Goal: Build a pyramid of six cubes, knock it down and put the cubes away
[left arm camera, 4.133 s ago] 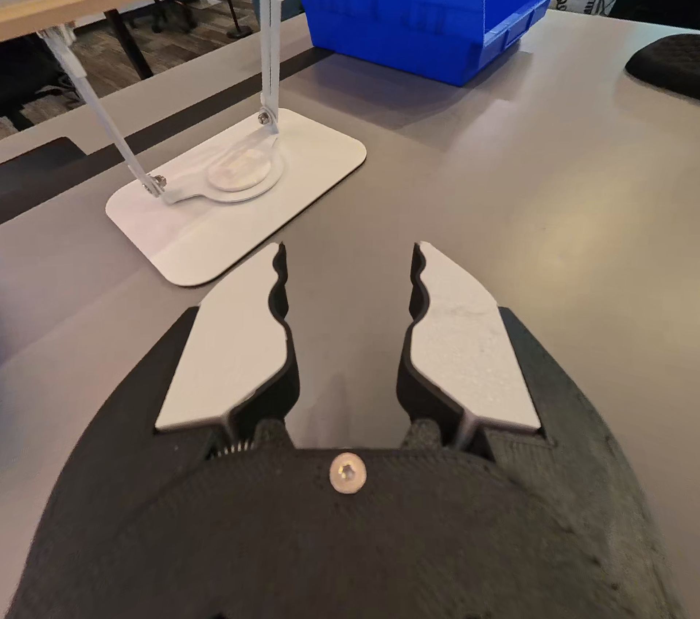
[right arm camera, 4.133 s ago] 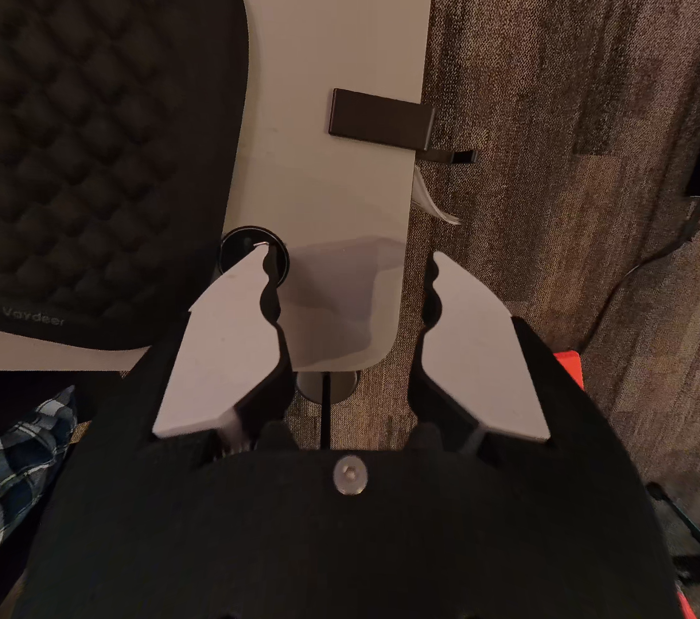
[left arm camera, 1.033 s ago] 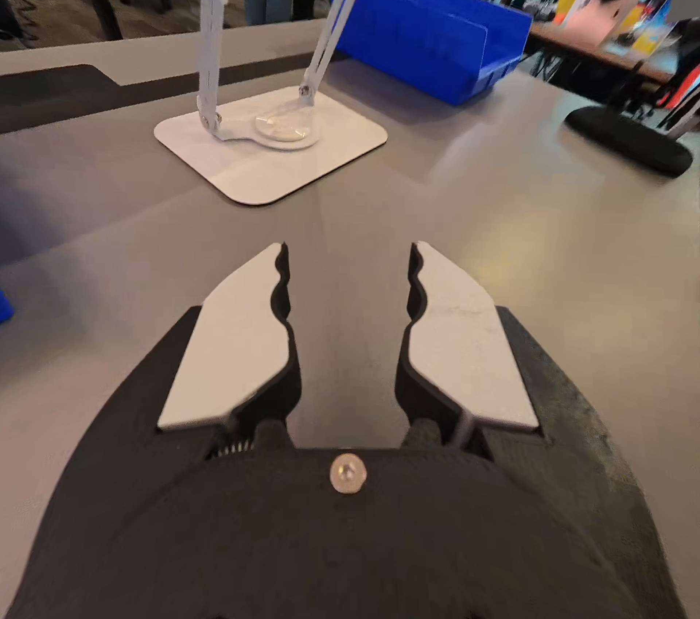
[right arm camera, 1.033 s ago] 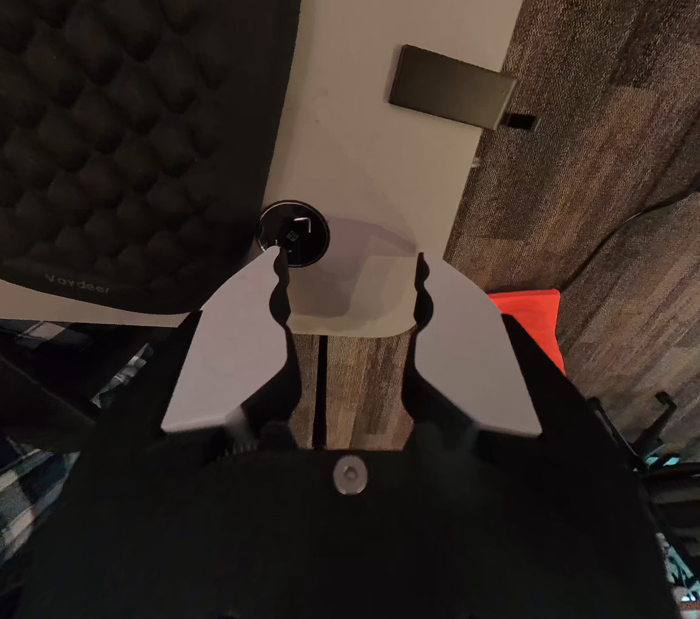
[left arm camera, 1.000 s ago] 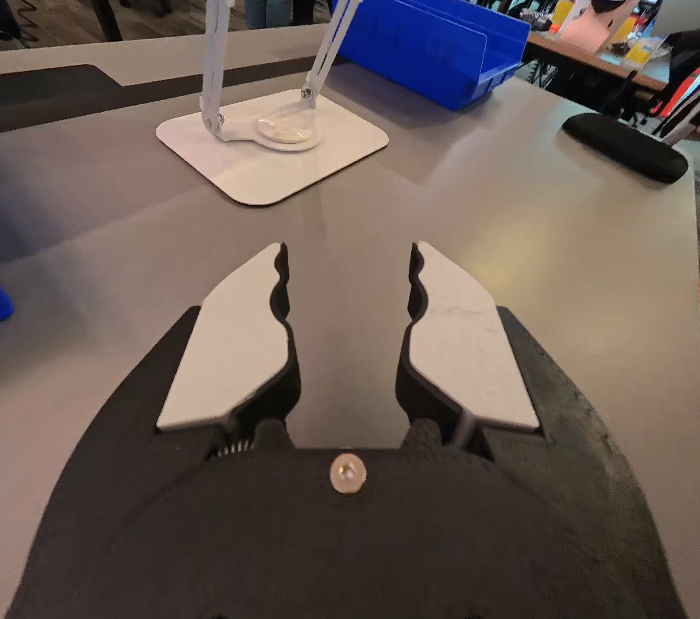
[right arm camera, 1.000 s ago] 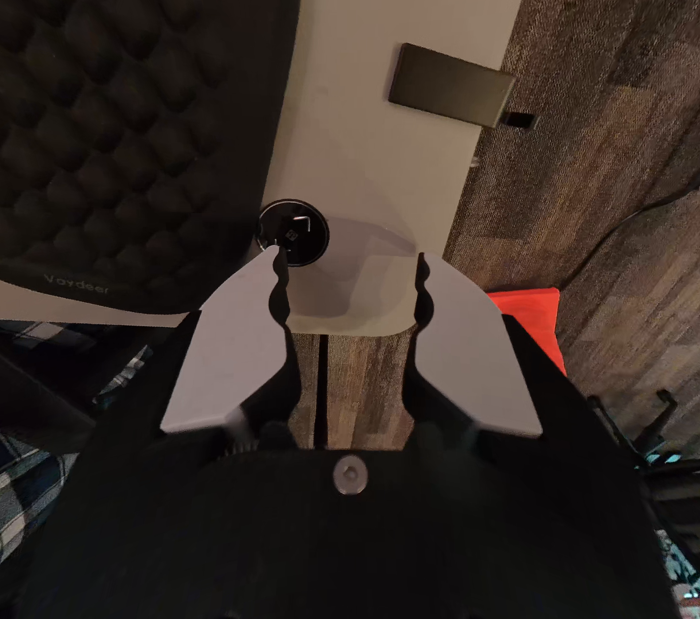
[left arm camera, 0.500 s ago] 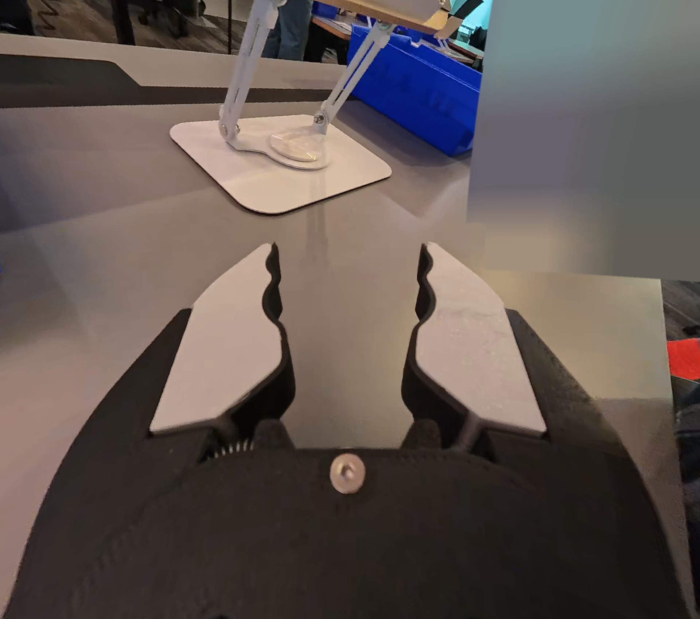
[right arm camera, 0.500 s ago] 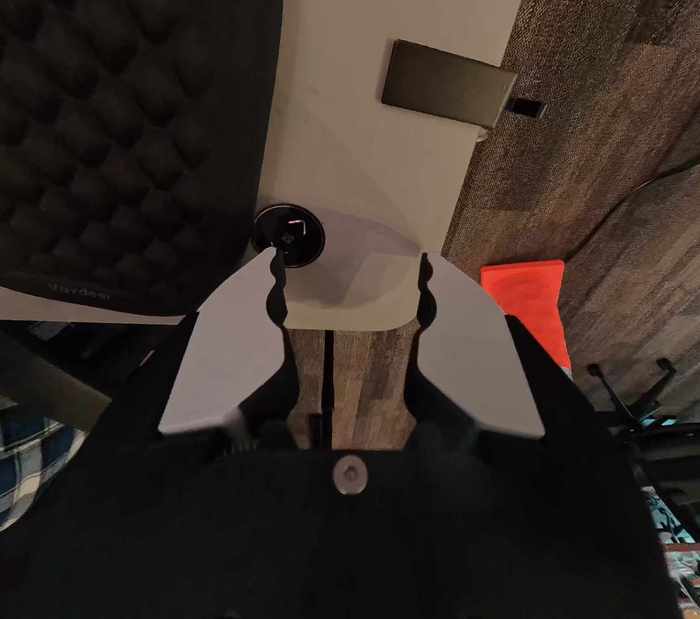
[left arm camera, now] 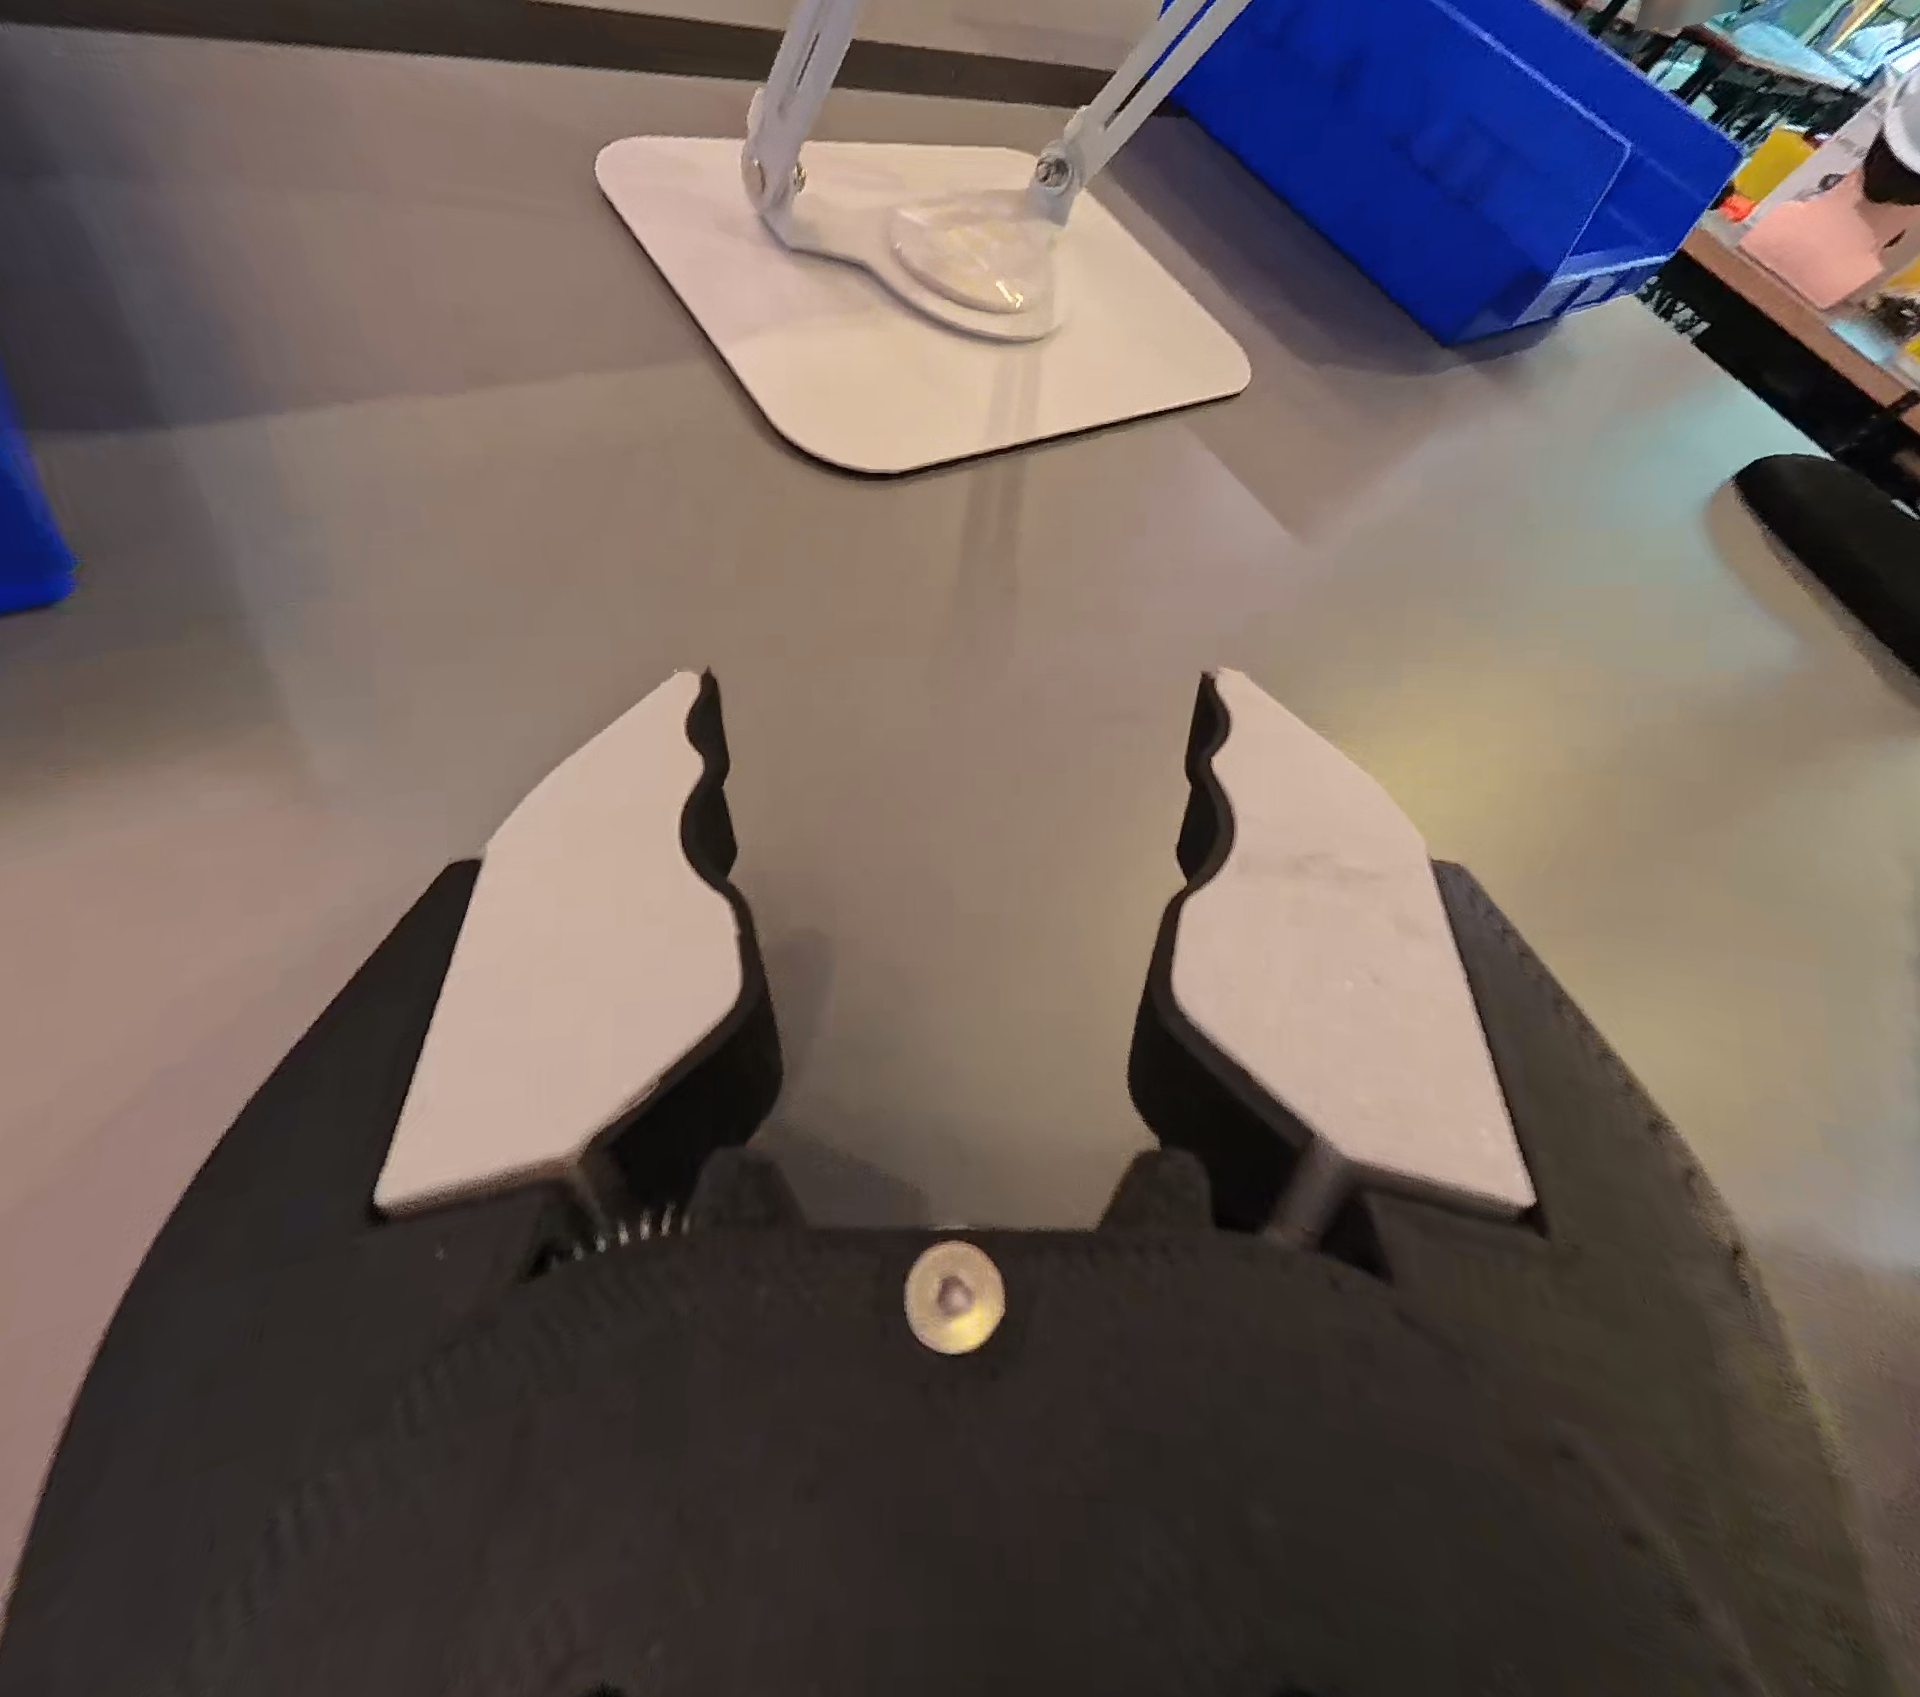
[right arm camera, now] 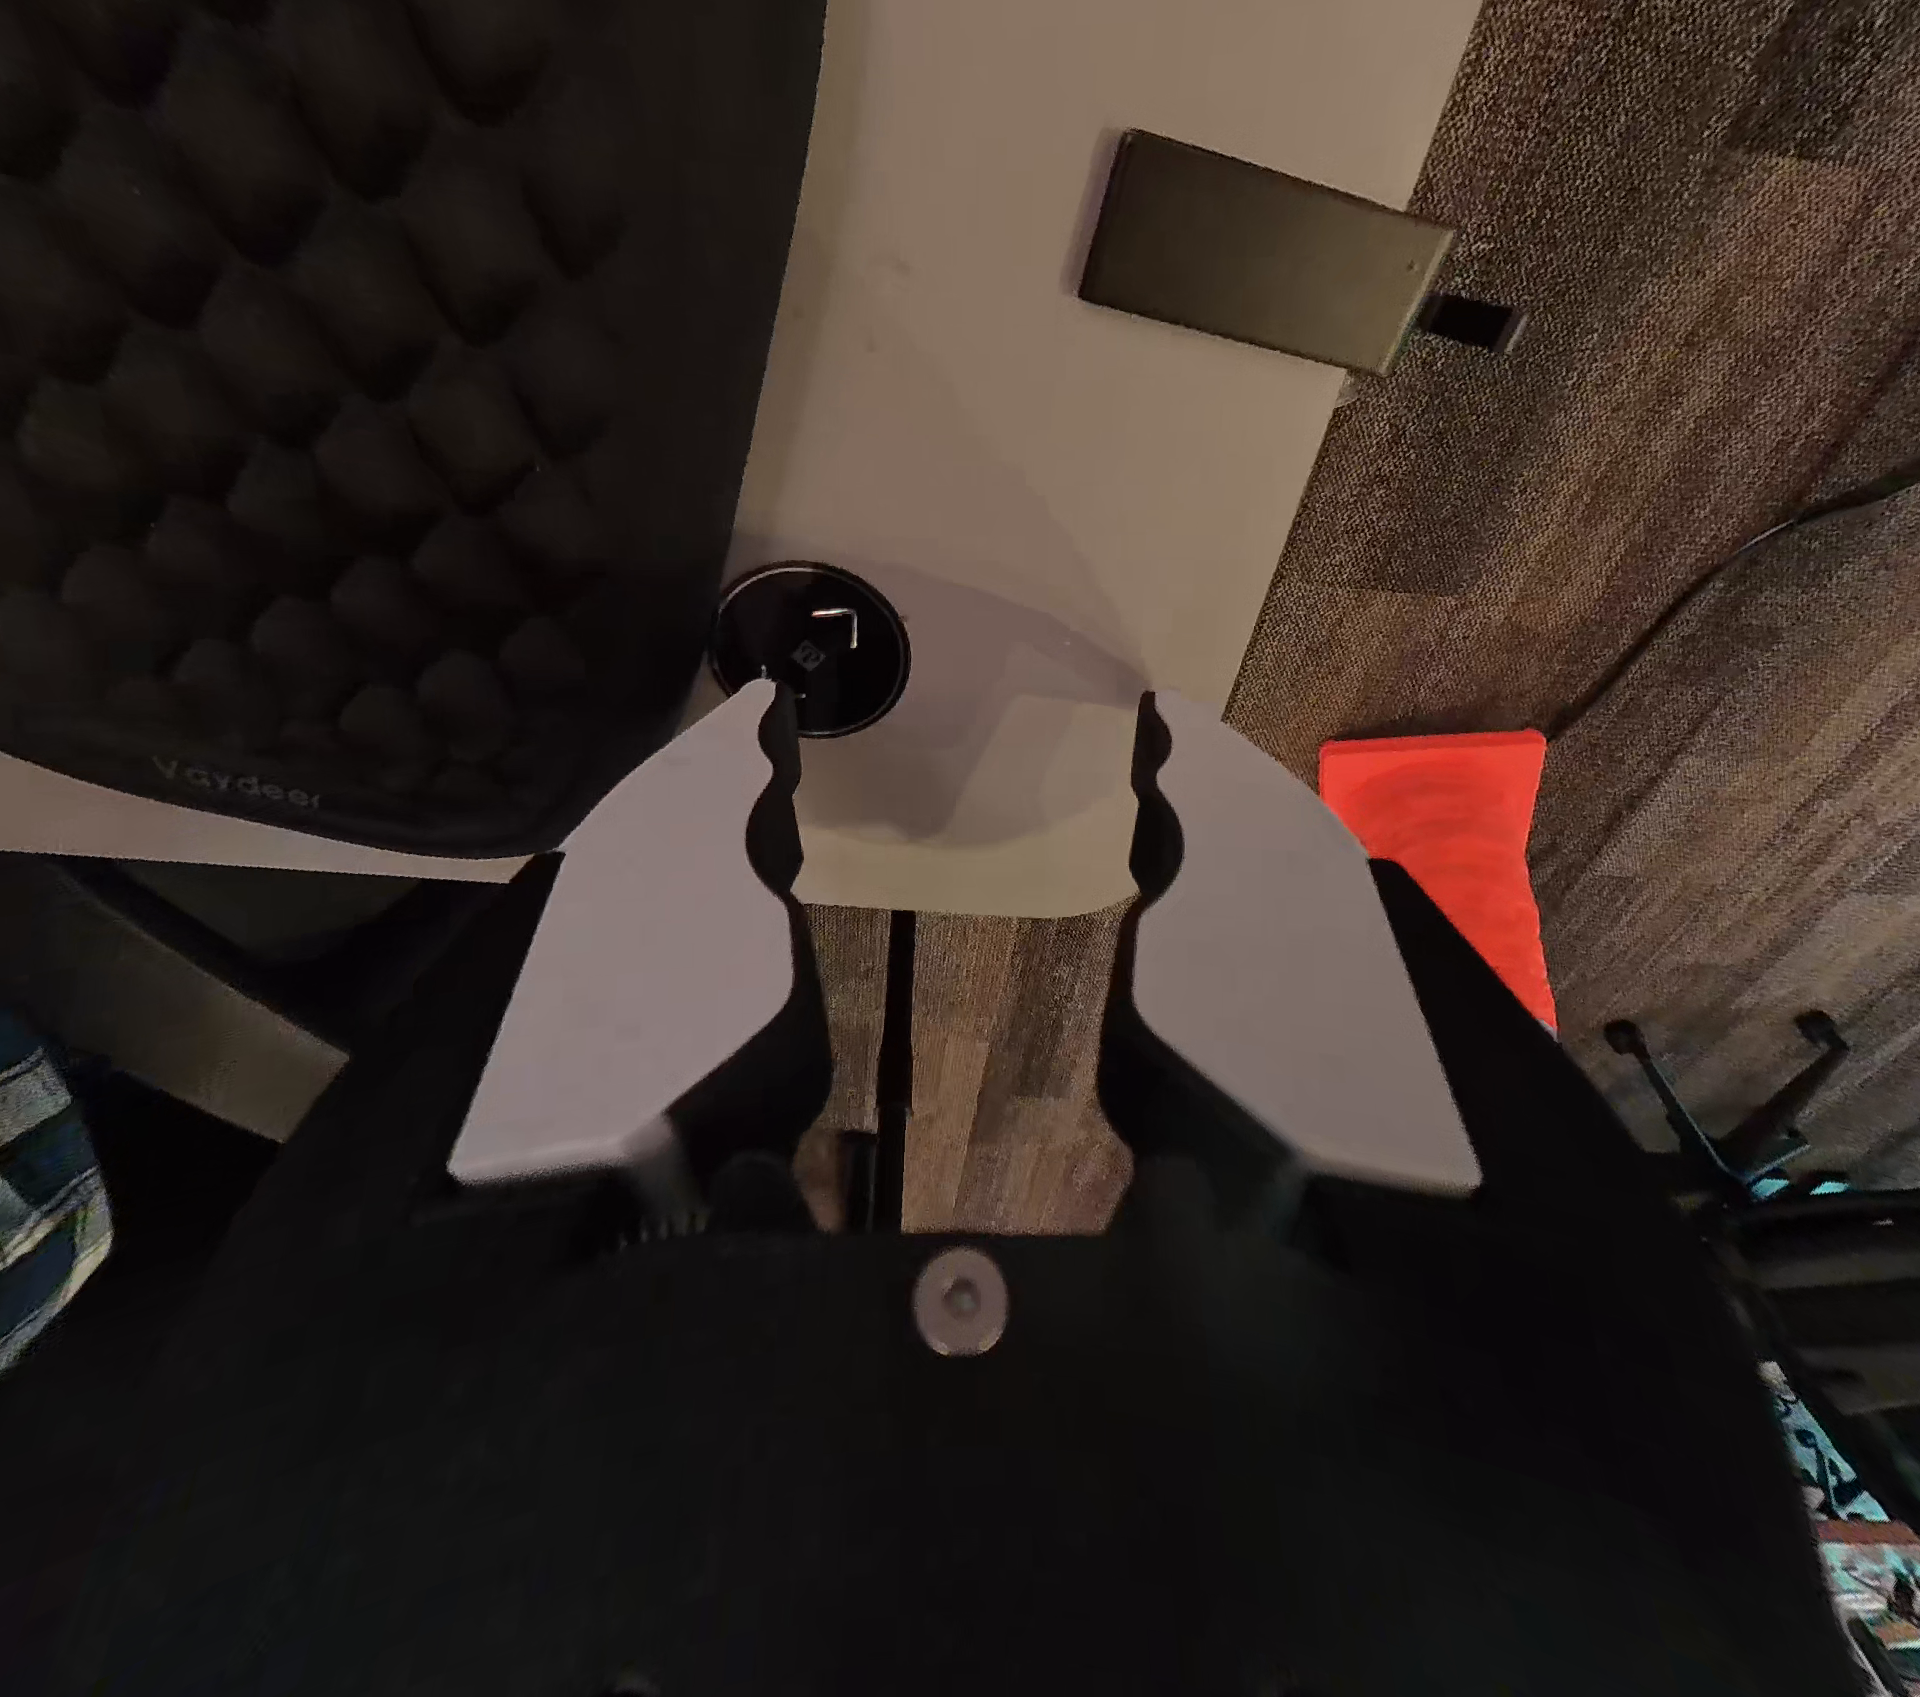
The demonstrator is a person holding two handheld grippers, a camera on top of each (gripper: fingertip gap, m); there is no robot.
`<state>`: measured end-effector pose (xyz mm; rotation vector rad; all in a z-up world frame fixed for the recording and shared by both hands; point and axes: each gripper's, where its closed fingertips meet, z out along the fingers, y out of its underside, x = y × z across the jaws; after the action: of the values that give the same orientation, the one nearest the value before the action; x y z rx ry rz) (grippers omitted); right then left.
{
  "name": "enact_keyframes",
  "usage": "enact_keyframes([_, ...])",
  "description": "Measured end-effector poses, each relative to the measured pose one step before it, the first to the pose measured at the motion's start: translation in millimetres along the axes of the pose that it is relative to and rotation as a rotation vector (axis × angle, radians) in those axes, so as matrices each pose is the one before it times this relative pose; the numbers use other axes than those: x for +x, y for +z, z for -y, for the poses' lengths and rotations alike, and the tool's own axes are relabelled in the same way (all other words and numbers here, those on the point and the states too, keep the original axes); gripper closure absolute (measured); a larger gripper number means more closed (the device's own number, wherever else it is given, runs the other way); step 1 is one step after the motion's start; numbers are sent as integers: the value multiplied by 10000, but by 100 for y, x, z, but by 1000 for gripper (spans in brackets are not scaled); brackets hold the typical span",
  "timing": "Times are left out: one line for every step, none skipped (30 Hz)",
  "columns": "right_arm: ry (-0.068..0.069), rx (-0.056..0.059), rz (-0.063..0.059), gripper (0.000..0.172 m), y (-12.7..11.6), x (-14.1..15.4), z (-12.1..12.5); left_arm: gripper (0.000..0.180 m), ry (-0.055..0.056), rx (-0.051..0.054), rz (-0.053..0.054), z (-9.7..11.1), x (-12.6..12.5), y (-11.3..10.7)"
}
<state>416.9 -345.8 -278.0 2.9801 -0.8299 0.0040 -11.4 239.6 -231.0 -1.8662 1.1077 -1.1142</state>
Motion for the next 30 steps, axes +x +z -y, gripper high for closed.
enact_keyframes([17, -46, 44, 110, -115, -18, -10, 96, -80, -104, 24, 7, -57, 65])
enact_keyframes([37, -46, 58, 110, -104, 7, -9, 96, -129, -110, 56, 11, -146, 60])
enact_keyframes([12, -20, 49, 109, -105, 34, -12, 95, -127, -153, 83, -40, -166, 112])
enact_keyframes([34, -1, 77, 109, -90, 16, -25, 94, -104, -176, 85, -68, -146, 116])
enact_keyframes([27, 20, 56, 108, -104, 33, -32, 93, -65, -140, 85, -41, -89, 89])
enact_keyframes([-10, 24, 9, 108, -121, 10, -2, 93, -33, -105, 102, 6, -83, 62])
enact_keyframes([-16, 18, -4, 108, -126, -20, -5, 92, -28, -101, 114, 8, -96, 39])
enact_keyframes([-14, 10, -6, 109, -132, -29, 2, 92, -37, -110, 103, -10, -85, 51])
enact_keyframes([-23, -7, -10, 110, -135, -41, 1, 91, -90, -86, 96, 15, -113, 43])
enact_keyframes([-49, -17, -28, 110, -134, -25, 31, 91, -147, -48, 110, 54, -163, 1])
enact_keyframes([-63, -18, -33, 110, -135, -3, 22, 90, -142, -43, 106, 58, -164, -4])
enact_keyframes([-13, -14, 7, 110, -122, 6, 3, 89, -128, -72, 89, 9, -128, 9])
enact_keyframes([25, -6, 21, 109, -124, 9, -28, 89, -98, -74, 76, 13, -103, 15])
enact_keyframes([14, 12, 3, 109, -121, 32, -11, 90, 4, -57, 93, 49, -38, 3])
enact_keyframes([-2, 37, 25, 109, -112, 2, 2, 90, 62, -108, 114, -21, -9, 39])
enact_keyframes([-14, 32, 16, 109, -125, -1, -5, 89, 65, -113, 155, -29, -27, 50])
enact_keyframes([-9, 4, 2, 109, -118, 11, 4, 89, 5, -42, 116, 50, -35, 0])
enact_keyframes([-4, -7, -1, 109, -125, -3, -6, 91, -40, 14, 88, 119, -76, -63])
enact_keyframes([-6, 9, 0, 109, -124, 2, 5, 91, -56, 24, 101, 131, -100, -83])
enact_keyframes([-2, 48, 0, 109, -123, 8, 2, 90, -35, 13, 127, 105, -107, -83])
enact_keyframes([2, 87, 0, 109, -124, 4, -6, 88, 3, -21, 133, 75, -79, -39])
enact_keyframes([-5, 99, 0, 109, -126, 0, 5, 88, 51, -54, 113, 37, -18, -6])
enact_keyframes([-3, 76, 0, 109, -134, 6, 5, 87, 84, -85, 136, 3, -10, 6])
enact_keyframes([-7, 39, 1, 109, -122, -3, -2, 86, 93, -86, 111, -8, 20, 5])
enact_keyframes([-8, 7, 1, 109, -125, 2, 7, 85, 72, -69, 85, 13, 24, -9])
enact_keyframes([-2, -21, 0, 109, -125, -7, 2, 86, 34, -39, 71, 55, -5, -34])
enact_keyframes([-21, -46, 2, 109, -123, -6, -13, 86, 11, -24, 84, 72, -50, -46])
enact_keyframes([-47, -41, 5, 109, -130, -5, -3, 84, 30, -44, 119, 41, -67, -34])
enact_keyframes([-48, -16, 1, 109, -121, 8, -2, 77, 22, -113, 249, -32, -211, 13])
enact_keyframes([-37, 19, 2, 108, -126, 5, 12, 75, 85, -87, 75, -5, 40, -1])
